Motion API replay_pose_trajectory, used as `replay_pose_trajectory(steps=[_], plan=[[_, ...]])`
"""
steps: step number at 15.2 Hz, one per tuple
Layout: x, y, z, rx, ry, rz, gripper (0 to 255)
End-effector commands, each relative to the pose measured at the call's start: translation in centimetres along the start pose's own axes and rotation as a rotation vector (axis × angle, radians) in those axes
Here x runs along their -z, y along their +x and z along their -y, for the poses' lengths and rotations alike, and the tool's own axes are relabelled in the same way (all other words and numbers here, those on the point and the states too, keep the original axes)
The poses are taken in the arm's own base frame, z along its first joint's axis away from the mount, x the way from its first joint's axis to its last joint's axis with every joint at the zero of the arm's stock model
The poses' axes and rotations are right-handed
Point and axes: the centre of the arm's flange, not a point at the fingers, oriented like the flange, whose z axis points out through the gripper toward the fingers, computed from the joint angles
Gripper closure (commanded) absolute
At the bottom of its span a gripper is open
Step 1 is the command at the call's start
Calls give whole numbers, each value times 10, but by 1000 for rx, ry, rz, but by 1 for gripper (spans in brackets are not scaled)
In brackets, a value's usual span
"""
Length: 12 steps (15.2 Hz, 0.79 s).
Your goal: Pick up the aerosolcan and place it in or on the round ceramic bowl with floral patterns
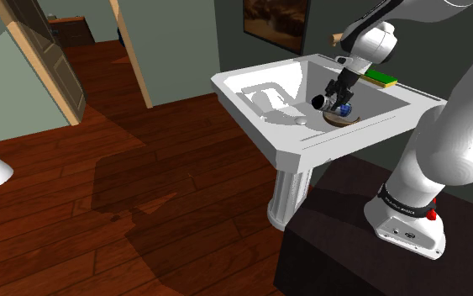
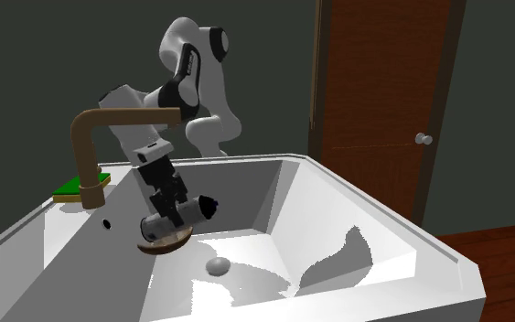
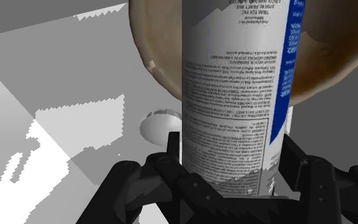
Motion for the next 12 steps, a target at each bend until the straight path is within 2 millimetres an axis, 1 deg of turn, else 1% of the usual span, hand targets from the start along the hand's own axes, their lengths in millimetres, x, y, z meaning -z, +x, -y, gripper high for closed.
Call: replay_pose_trajectory(steps=[1,12], plan=[[9,4,0,0,0,0,255],[62,28,0,0,0,0,255]])
